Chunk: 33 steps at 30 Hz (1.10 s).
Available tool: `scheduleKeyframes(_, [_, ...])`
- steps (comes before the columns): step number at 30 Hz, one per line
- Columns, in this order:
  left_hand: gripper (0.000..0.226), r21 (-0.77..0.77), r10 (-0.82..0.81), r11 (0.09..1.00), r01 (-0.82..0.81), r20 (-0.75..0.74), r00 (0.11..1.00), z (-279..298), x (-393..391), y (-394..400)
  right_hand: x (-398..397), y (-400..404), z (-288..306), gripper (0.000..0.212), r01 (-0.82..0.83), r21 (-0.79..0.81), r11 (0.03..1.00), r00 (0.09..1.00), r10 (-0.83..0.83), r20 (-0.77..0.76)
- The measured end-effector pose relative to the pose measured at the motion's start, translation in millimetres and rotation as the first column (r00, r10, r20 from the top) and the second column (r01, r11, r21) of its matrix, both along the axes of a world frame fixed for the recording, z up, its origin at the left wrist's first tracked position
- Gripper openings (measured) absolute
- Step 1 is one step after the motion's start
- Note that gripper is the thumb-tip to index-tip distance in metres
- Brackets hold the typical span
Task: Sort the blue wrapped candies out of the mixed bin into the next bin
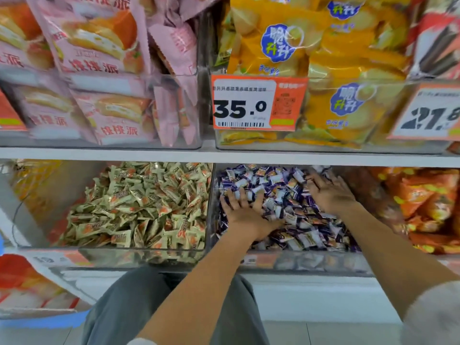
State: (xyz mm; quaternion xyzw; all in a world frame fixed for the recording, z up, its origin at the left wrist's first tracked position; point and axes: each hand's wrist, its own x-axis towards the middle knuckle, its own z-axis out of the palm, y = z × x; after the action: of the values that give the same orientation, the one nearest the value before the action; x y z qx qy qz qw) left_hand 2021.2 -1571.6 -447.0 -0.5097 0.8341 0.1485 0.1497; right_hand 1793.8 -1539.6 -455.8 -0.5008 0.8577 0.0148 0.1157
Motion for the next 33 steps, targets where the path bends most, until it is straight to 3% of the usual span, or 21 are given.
scheduleKeyframes(4, [0.096, 0.002, 0.000, 1.000, 0.000, -0.013, 1.000, 3, -2, 0, 10, 8, 0, 0.065, 0.091, 0.003, 0.996, 0.990, -0.091, 0.106])
scheduleKeyframes(7, [0.095, 0.025, -0.022, 0.999, 0.024, -0.052, 0.998, 8, 5, 10, 32, 32, 8, 0.071, 0.064, 0.082, 0.995, 0.981, -0.078, 0.175])
scheduleKeyframes(10, [0.095, -0.011, -0.094, 0.996, 0.093, -0.086, 0.992, 10, 9, 24, 40, 64, 9, 0.066, -0.117, 0.262, 0.958, 0.991, 0.098, 0.087])
scheduleKeyframes(12, [0.091, 0.102, -0.132, 0.984, 0.143, -0.104, 0.986, 10, 11, 26, 34, 80, 15, 0.064, -0.184, 0.356, 0.916, 0.983, 0.179, 0.047])
scheduleKeyframes(14, [0.090, 0.176, -0.139, 0.973, 0.149, -0.070, 0.988, 8, 12, 19, 29, 84, 24, 0.069, -0.161, 0.434, 0.886, 0.987, 0.151, 0.056])
scheduleKeyframes(18, [0.088, 0.098, -0.148, 0.984, 0.148, 0.000, 0.989, 10, 14, 17, 33, 77, 41, 0.076, -0.130, 0.508, 0.851, 0.990, 0.086, 0.109])
scheduleKeyframes(22, [0.084, -0.049, -0.215, 0.976, 0.213, -0.032, 0.976, 16, 21, 18, 45, 76, 66, 0.055, -0.202, 0.454, 0.868, 0.979, 0.190, 0.073])
scheduleKeyframes(25, [0.085, 0.036, -0.174, 0.984, 0.175, -0.030, 0.984, 2, 29, 7, 72, 63, 47, 0.061, -0.261, 0.295, 0.919, 0.961, 0.221, 0.164])
scheduleKeyframes(29, [0.086, 0.082, -0.136, 0.988, 0.133, 0.032, 0.990, -7, 20, -1, 75, 48, 20, 0.075, -0.259, 0.310, 0.915, 0.954, 0.191, 0.233])
scheduleKeyframes(33, [0.082, 0.123, -0.153, 0.981, 0.151, 0.005, 0.988, 9, 24, 5, 73, 51, 23, 0.068, -0.224, 0.264, 0.938, 0.953, 0.154, 0.262])
